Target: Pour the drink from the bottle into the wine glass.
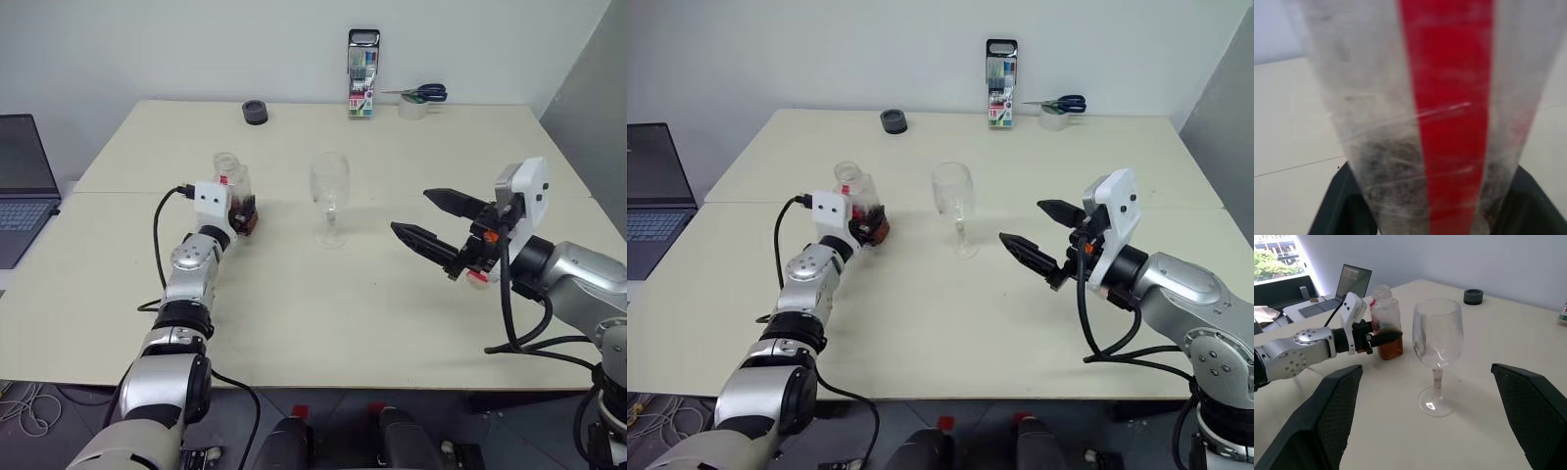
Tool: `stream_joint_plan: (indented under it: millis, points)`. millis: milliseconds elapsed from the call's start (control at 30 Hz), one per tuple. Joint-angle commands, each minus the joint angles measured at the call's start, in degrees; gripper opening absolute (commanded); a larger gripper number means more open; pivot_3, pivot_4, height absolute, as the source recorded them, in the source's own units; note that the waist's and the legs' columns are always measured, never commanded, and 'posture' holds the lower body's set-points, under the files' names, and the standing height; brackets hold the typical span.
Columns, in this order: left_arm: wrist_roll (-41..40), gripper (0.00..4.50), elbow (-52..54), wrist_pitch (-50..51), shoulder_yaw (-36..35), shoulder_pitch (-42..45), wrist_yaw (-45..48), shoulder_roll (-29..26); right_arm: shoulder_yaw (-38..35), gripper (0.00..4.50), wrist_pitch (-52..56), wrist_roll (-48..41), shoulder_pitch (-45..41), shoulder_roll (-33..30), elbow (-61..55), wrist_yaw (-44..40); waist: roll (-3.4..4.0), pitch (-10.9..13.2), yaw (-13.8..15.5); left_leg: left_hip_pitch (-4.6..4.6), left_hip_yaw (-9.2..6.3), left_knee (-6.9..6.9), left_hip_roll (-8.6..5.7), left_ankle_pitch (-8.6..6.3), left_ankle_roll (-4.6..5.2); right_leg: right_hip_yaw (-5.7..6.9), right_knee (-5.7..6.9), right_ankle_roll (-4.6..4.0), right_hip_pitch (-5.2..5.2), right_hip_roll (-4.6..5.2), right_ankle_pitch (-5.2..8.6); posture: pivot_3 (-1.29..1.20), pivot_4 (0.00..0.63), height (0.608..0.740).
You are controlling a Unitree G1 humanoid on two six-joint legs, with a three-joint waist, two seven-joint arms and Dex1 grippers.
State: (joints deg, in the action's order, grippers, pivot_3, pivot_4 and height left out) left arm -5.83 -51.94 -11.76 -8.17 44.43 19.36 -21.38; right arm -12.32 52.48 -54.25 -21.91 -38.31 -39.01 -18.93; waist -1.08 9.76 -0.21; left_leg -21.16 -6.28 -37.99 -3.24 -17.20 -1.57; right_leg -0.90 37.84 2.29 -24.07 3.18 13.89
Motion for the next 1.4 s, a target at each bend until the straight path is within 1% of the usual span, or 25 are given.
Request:
stream_joint_plan:
  millis: [33, 133, 267, 367, 467, 567, 833, 967, 1233, 1400]
  points:
    - [0.6, 1.73, -0.3, -1.9, -0.8, 1.8, -1.2, -1.4, -0.7, 4.50, -2.4, 1.5, -0.6, -0.2, -0.7, 0.3, 0.00, 0.0, 0.0, 0.00, 0.00, 0.00, 0.00, 0.00, 0.00, 0.00, 0.01, 0.00, 0.00, 0.00, 0.00, 0.00, 0.150, 0.740]
    - [1.2, 1.73, -0.9, -2.1, -0.6, 2.3, -1.7, -1.6, -0.6, 4.50, -3.1, 2.5, -0.6, -0.1, -0.5, 0.2, 0.00, 0.0, -0.1, 0.01, 0.00, 0.00, 0.00, 0.00, 0.00, 0.00, 0.02, 0.00, 0.00, 0.00, 0.00, 0.00, 0.150, 0.740]
    - [3.5, 1.73, 0.9, -2.6, 2.9, 5.3, 2.5, -2.1, 0.1, 4.50, -7.3, 8.3, -1.5, 2.9, -0.1, 3.9, -0.06, 0.0, 0.0, -0.01, -0.01, -0.01, -0.01, 0.00, 0.00, 0.02, 0.03, 0.00, -0.01, -0.01, 0.00, 0.00, 0.150, 0.740]
    - [5.5, 1.73, 0.6, -3.6, 4.9, 8.8, 4.1, -2.6, 3.7, 4.50, -10.6, 13.4, -1.5, 4.1, -0.2, 3.8, -0.08, 0.0, 0.0, -0.12, -0.04, -0.07, -0.06, 0.01, 0.00, 0.03, 0.04, 0.01, -0.07, 0.00, -0.01, 0.00, 0.150, 0.740]
    - [9.9, 1.73, -0.6, -5.5, 8.6, 13.8, 4.8, -3.7, 8.8, 4.50, -15.5, 19.8, -1.4, 5.8, 0.5, 2.8, -0.16, 0.1, -0.1, -0.25, -0.06, -0.10, -0.06, 0.01, -0.01, 0.07, 0.06, 0.01, -0.20, -0.02, -0.01, 0.00, 0.150, 0.740]
    - [12.1, 1.73, -2.1, -6.3, 10.7, 17.7, 5.6, -3.7, 10.8, 4.50, -18.9, 22.7, -1.4, 7.7, 2.2, 1.6, -0.18, 0.1, -0.1, -0.39, -0.05, -0.14, -0.08, 0.02, -0.02, 0.06, 0.08, 0.01, -0.31, -0.02, -0.01, 0.00, 0.150, 0.740]
    - [18.9, 1.73, -4.5, -12.2, 16.8, 23.1, 7.3, -4.9, 10.8, 4.50, -22.9, 20.9, -0.5, 12.8, 8.2, -4.8, -0.18, 0.1, -0.5, -0.39, -0.02, -0.13, -0.10, 0.02, -0.01, 0.05, 0.06, 0.02, -0.33, -0.02, -0.01, 0.00, 0.150, 0.740]
    - [23.5, 1.73, -5.8, -14.5, 19.7, 24.8, 5.7, -6.4, 10.7, 4.50, -24.8, 20.9, -0.6, 14.9, 11.4, -6.9, -0.21, 0.1, -1.0, -0.40, -0.05, -0.13, -0.12, 0.02, -0.01, 0.07, 0.09, 0.02, -0.34, -0.04, -0.01, 0.00, 0.150, 0.740]
    - [29.6, 1.73, -6.4, -17.2, 23.3, 26.4, 2.9, -9.2, 12.8, 4.50, -26.7, 24.0, -0.5, 17.3, 12.8, -8.0, -0.21, 0.1, -1.4, -0.44, -0.05, -0.13, -0.12, 0.02, -0.01, 0.03, 0.15, 0.02, -0.44, -0.03, -0.01, 0.00, 0.150, 0.740]
    - [32.3, 1.73, -6.5, -17.7, 24.7, 27.8, 2.2, -10.7, 12.6, 4.50, -26.3, 23.6, -1.7, 17.9, 12.9, -7.9, -0.21, 0.1, -1.5, -0.76, -0.04, -0.24, -0.13, 0.03, -0.02, 0.02, 0.28, 0.02, -0.80, -0.03, -0.01, 0.00, 0.150, 0.740]
